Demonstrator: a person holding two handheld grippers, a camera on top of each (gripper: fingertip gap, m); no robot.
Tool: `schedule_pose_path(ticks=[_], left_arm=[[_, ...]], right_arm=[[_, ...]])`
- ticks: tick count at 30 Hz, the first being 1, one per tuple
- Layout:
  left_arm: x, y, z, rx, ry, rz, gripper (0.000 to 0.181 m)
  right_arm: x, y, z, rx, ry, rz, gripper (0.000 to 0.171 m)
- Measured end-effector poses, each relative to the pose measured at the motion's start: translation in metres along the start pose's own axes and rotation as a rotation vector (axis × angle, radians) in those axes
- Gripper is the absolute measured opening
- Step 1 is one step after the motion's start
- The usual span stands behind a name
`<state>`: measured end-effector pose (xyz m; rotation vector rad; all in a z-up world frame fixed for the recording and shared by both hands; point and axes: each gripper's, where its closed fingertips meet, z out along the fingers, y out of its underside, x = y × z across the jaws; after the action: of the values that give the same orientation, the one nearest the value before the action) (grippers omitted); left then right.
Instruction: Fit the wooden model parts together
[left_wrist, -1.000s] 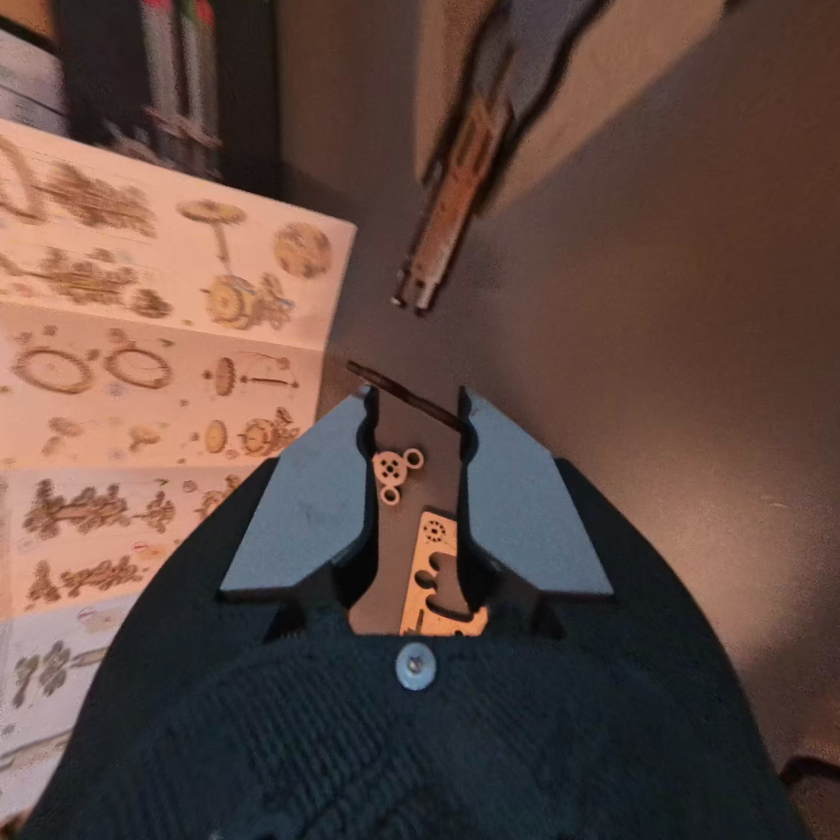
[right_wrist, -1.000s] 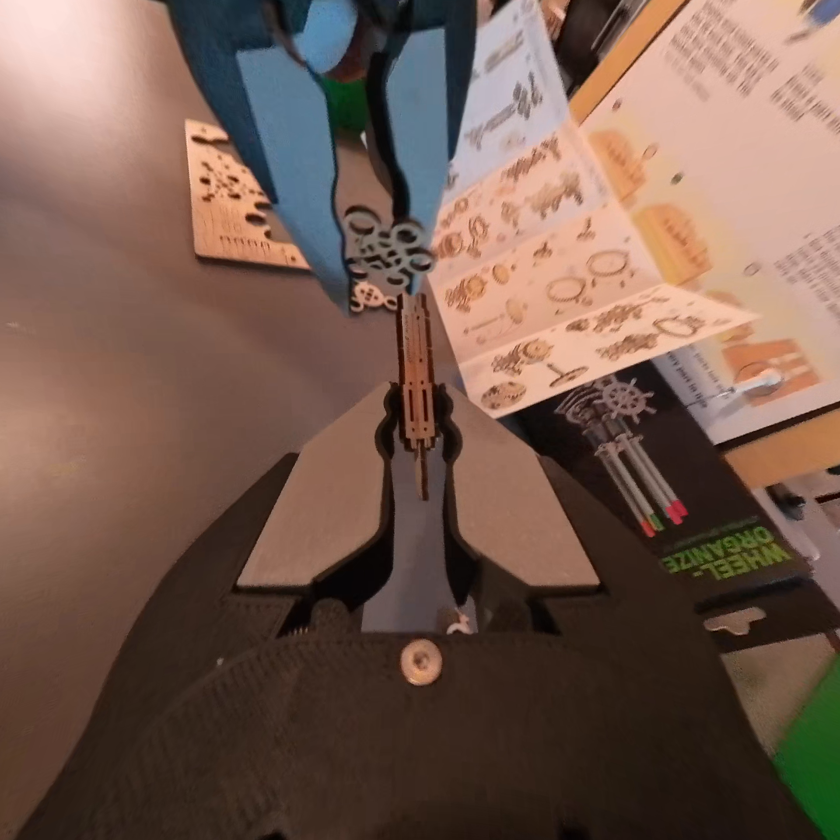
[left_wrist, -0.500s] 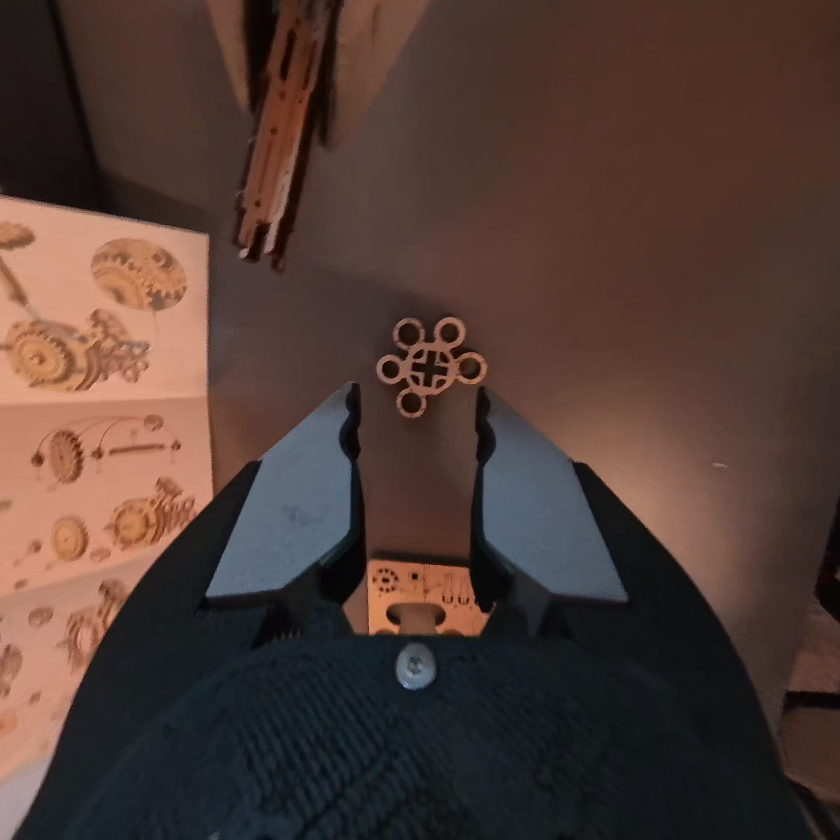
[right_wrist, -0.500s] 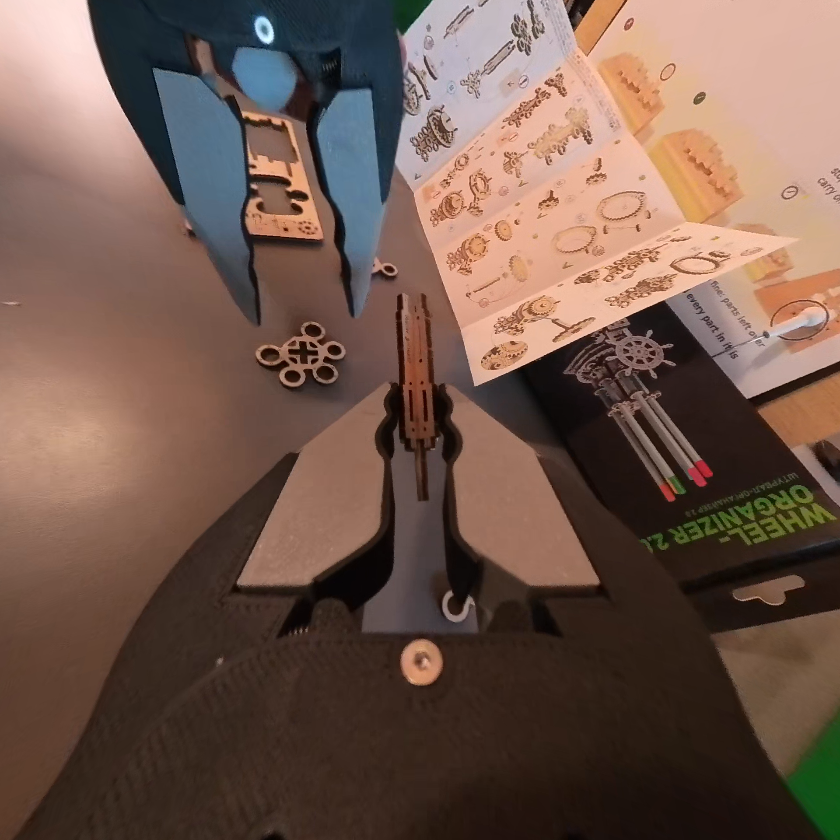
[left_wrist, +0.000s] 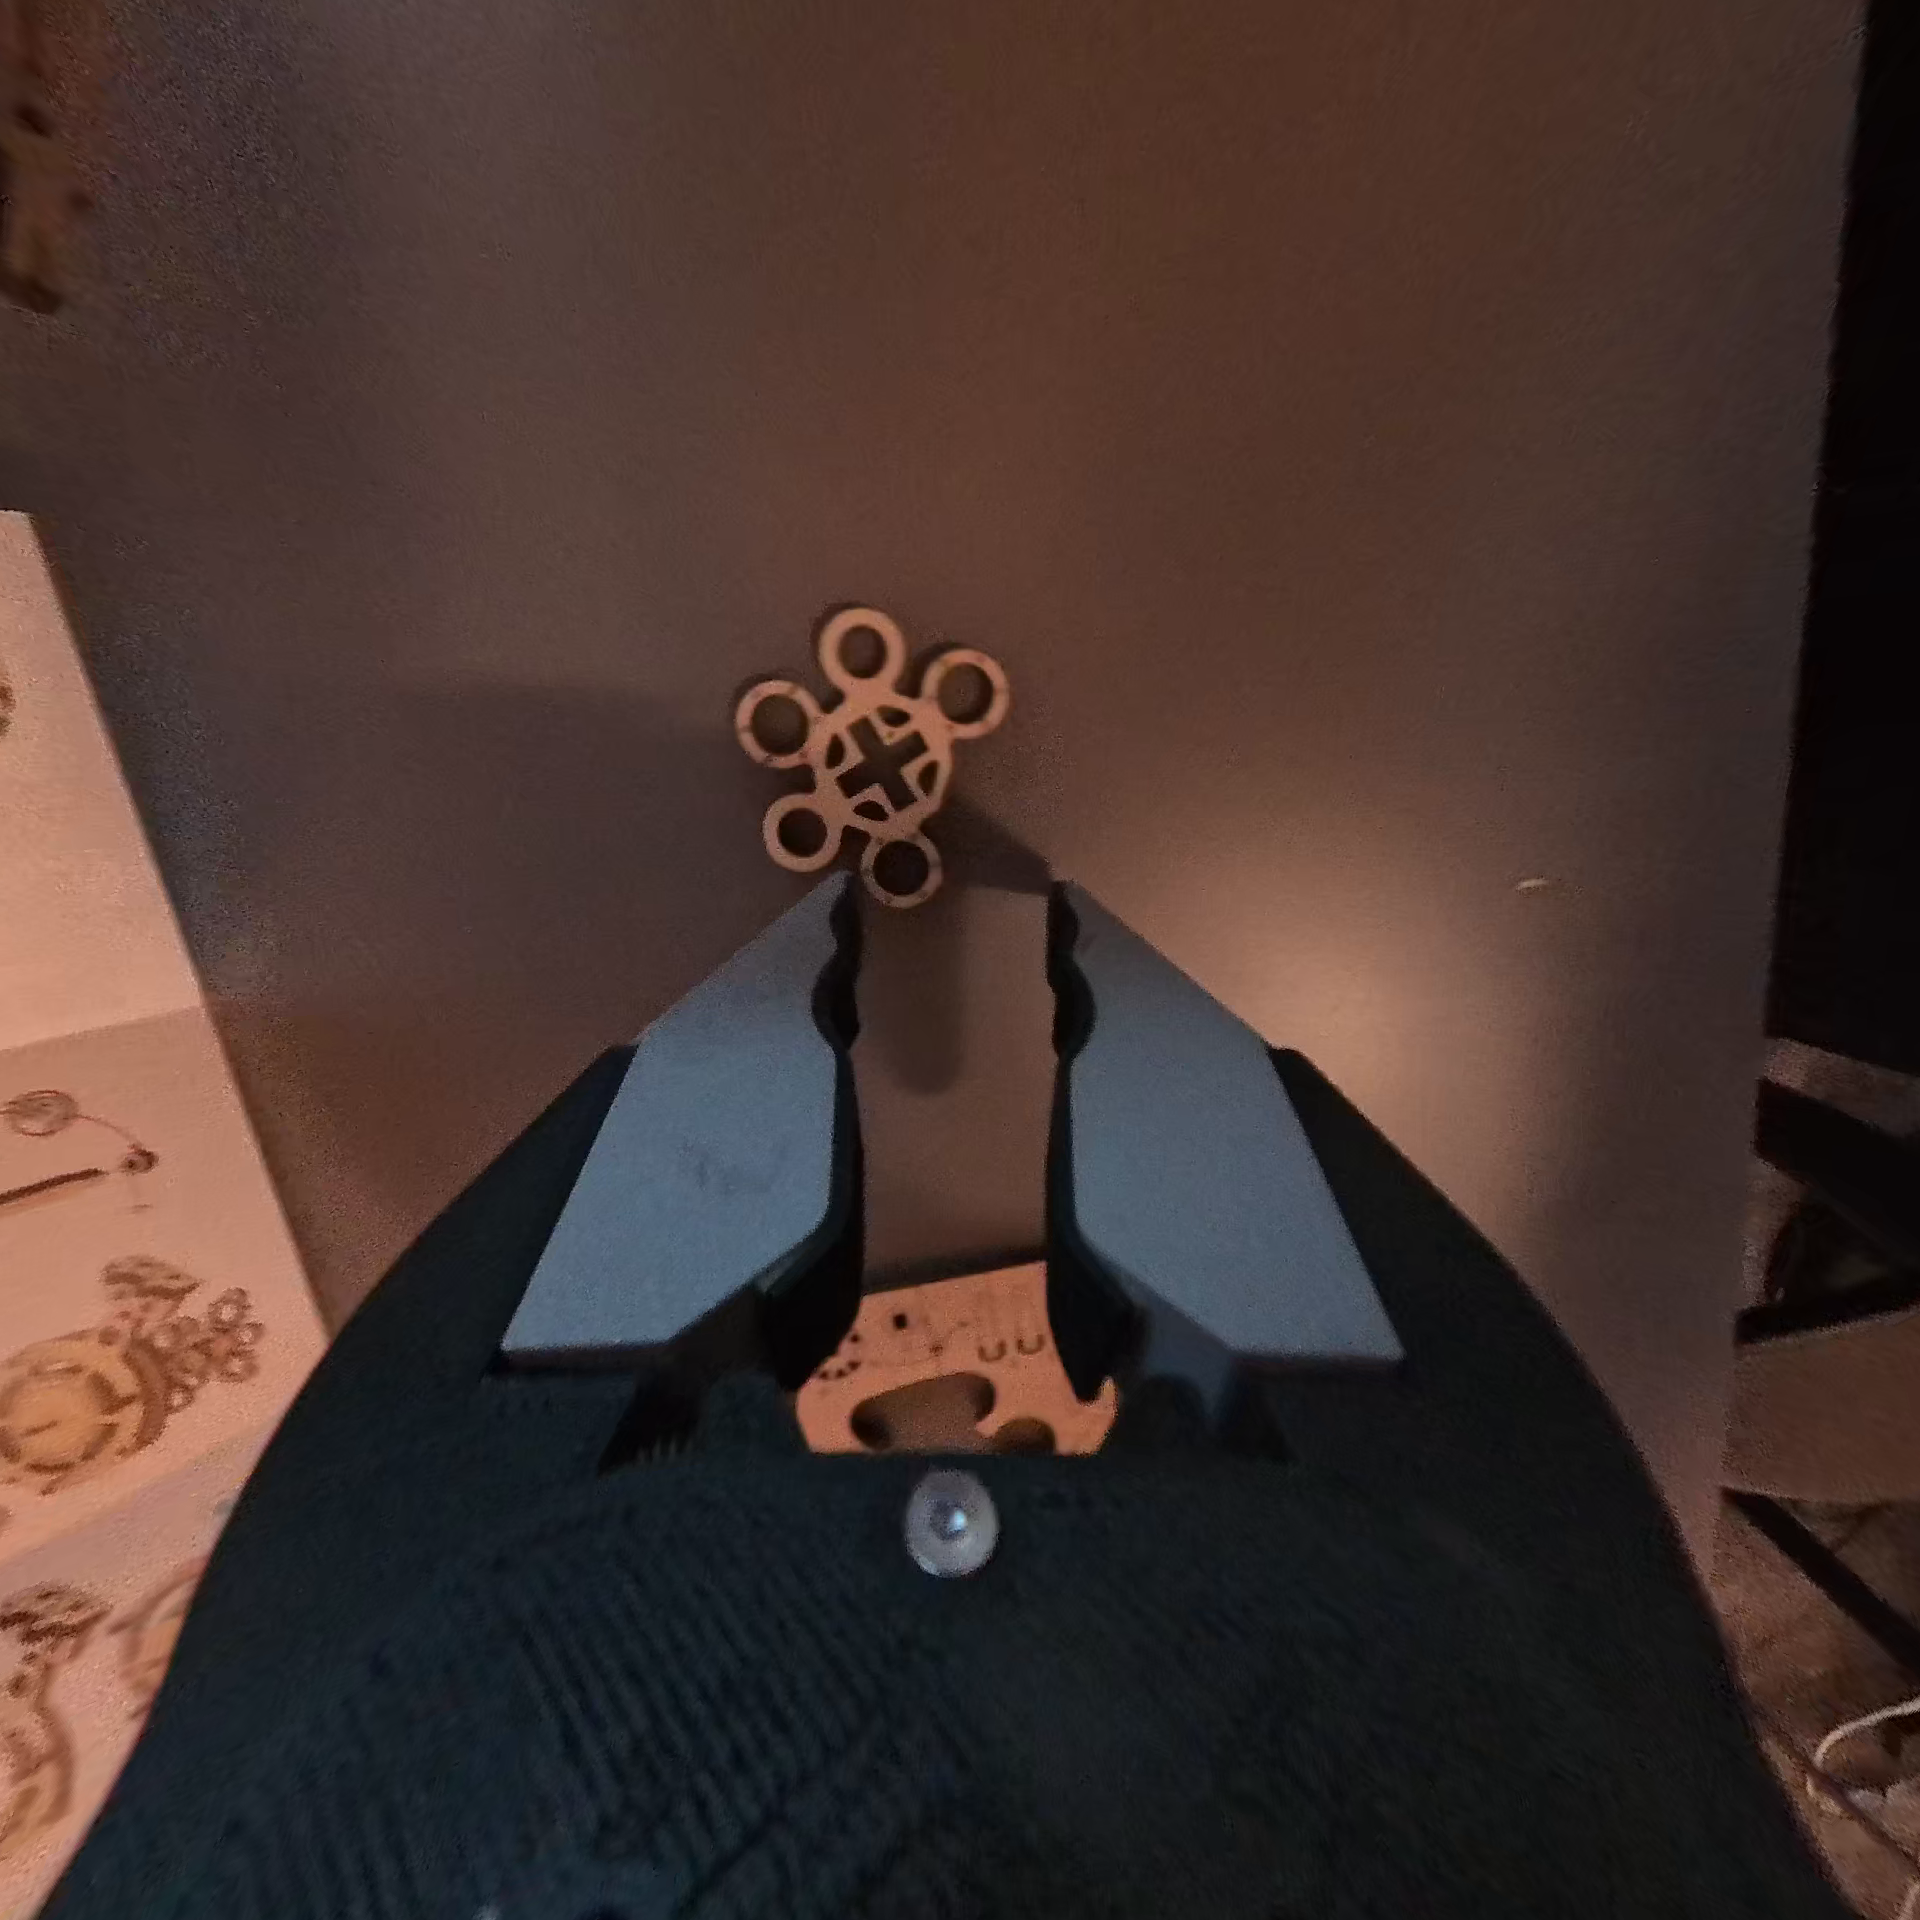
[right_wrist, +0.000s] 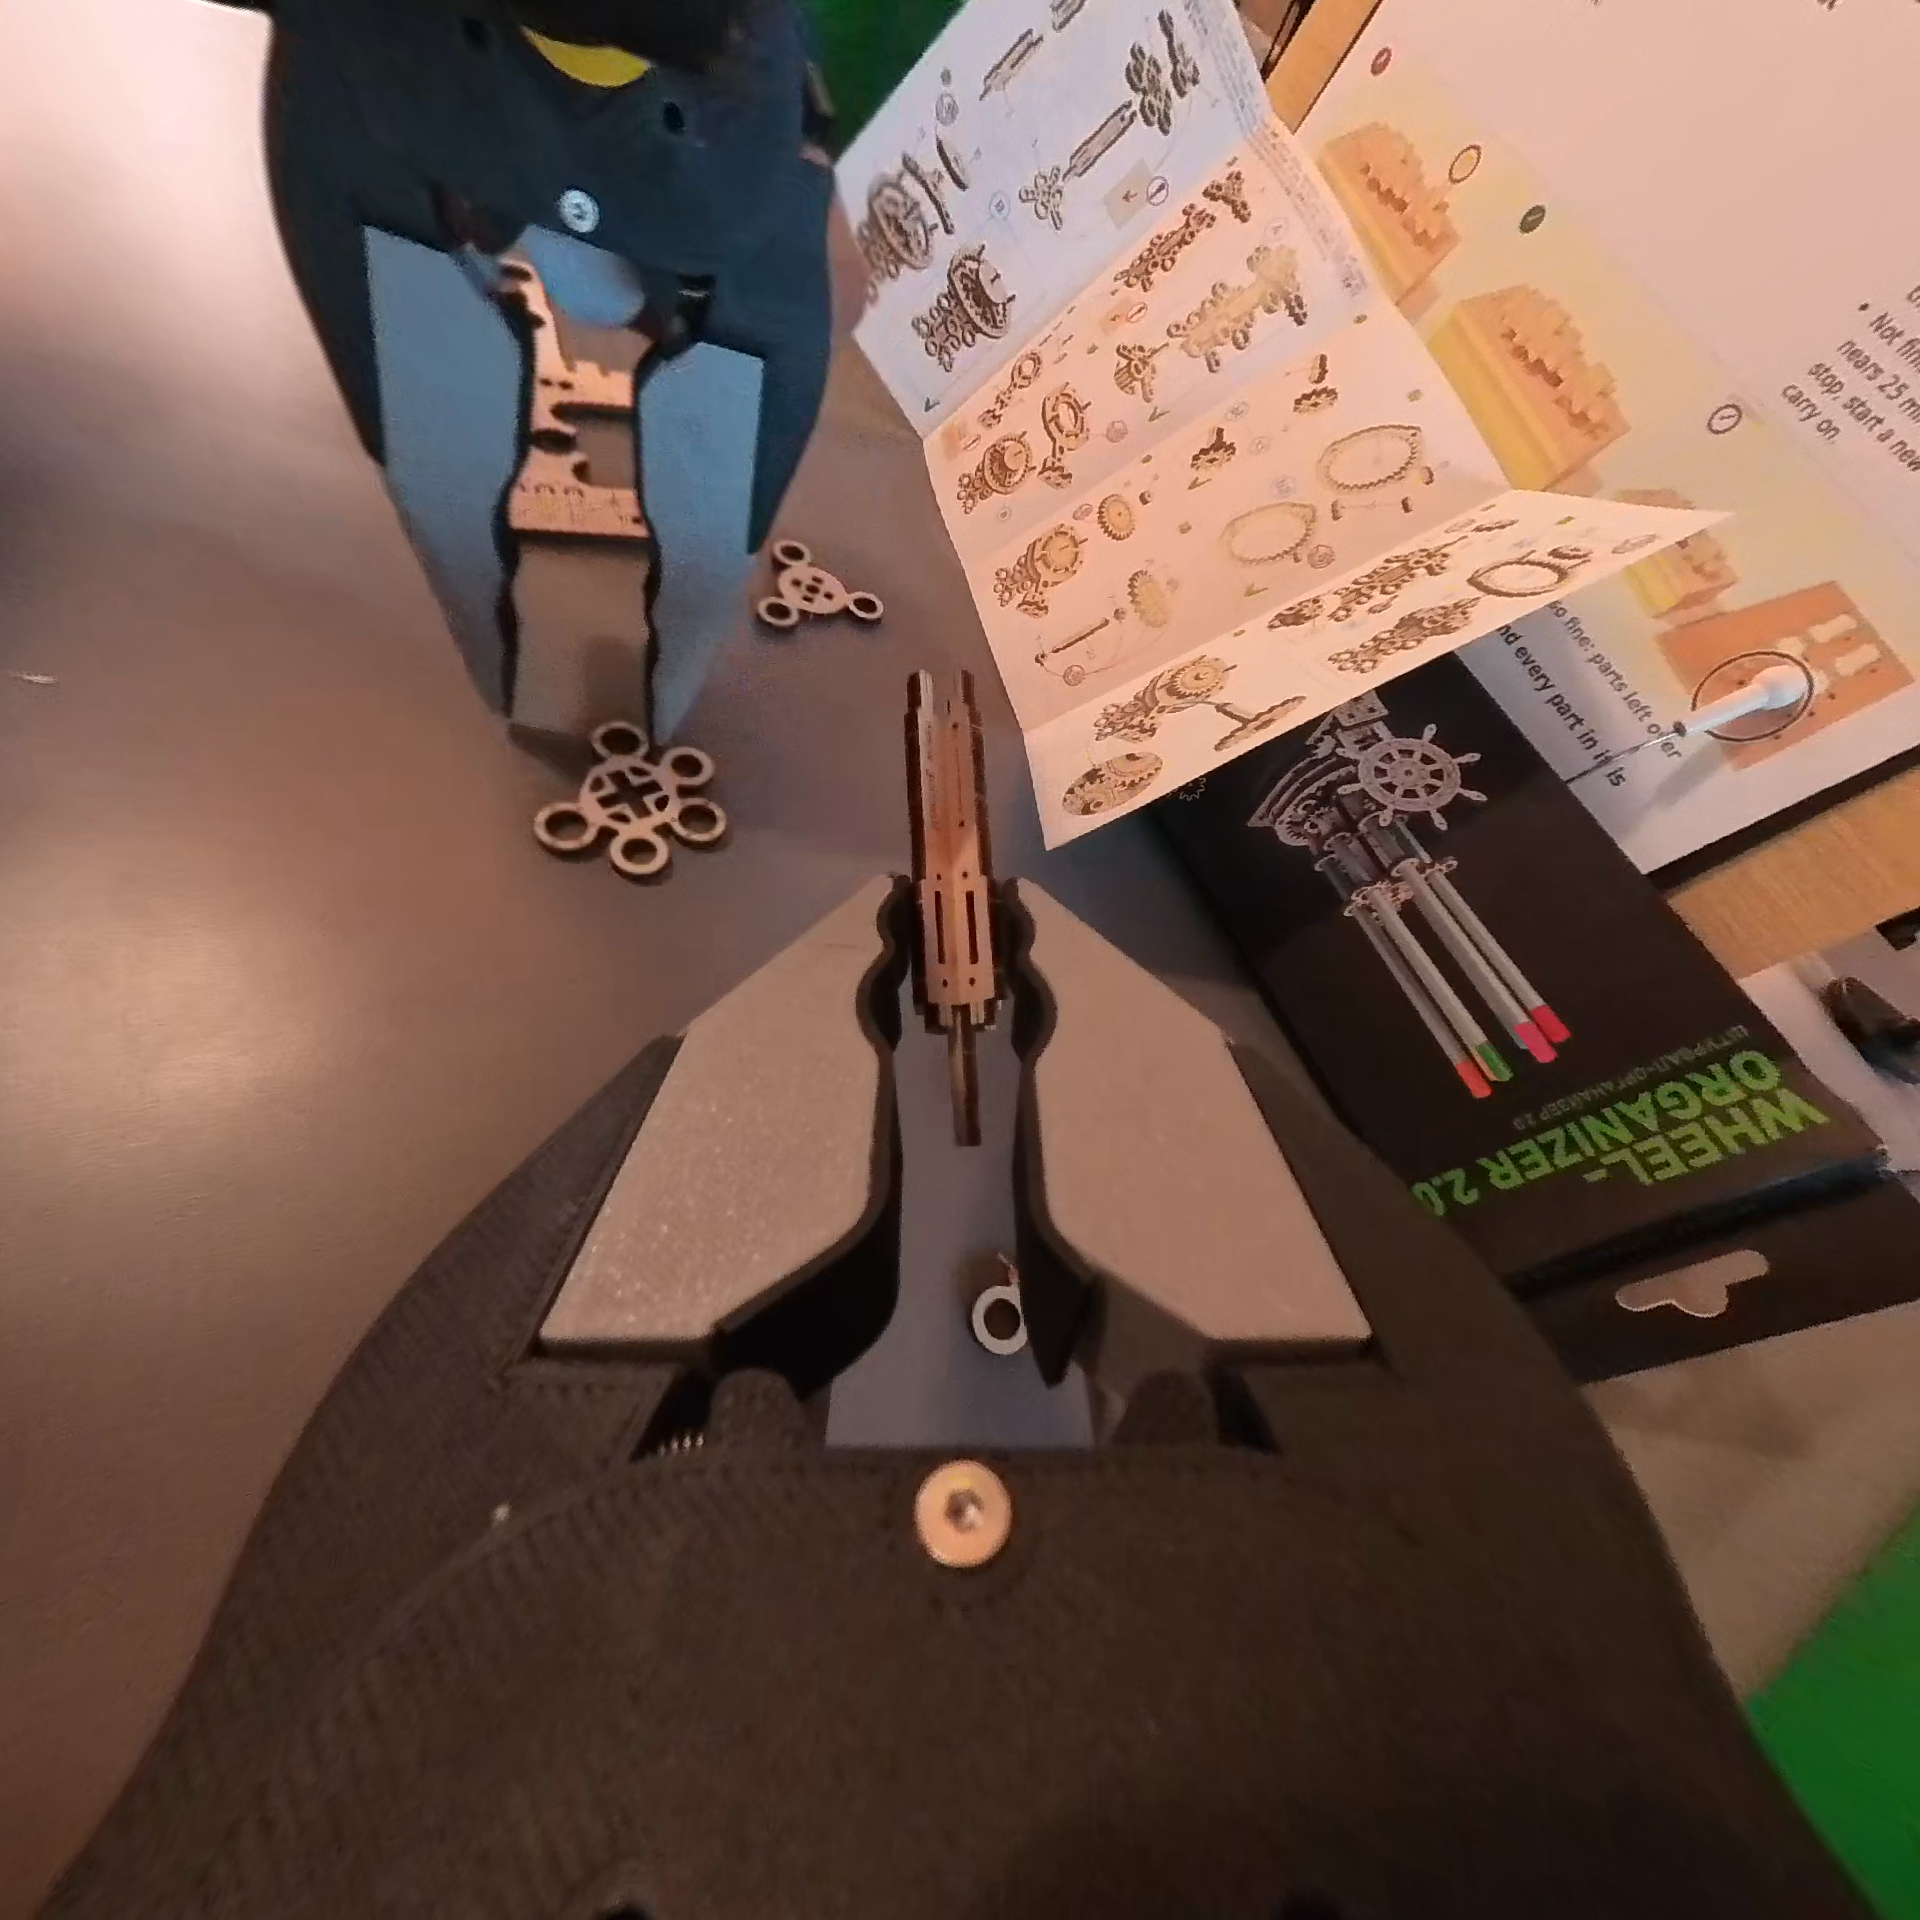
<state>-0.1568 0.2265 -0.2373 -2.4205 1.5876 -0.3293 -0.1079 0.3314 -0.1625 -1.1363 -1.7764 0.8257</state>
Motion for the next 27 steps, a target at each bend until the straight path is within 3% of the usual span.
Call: schedule_pose_path(ticks=[4,10,22,27], left_arm=[[0.015,-0.01,0.001,0.067,0.047,-0.069,0.034],[-0.008,-0.025,-0.008,0.151,-0.041,-0.193,0.039],[-0.014,-0.029,0.007,0.039,-0.083,-0.008,0.055],[-0.02,-0.029,0.01,0.035,-0.075,-0.017,0.044]], right_arm=[[-0.003,-0.002,0.0,0.004,-0.009,-0.002,0.014],[-0.003,-0.002,0.0,0.0,-0.002,-0.008,0.014],[0.0,-0.006,-0.004,0.018,0.005,0.0,0.013],[0.0,-0.008,-0.005,0.026,0.008,0.001,0.013]])
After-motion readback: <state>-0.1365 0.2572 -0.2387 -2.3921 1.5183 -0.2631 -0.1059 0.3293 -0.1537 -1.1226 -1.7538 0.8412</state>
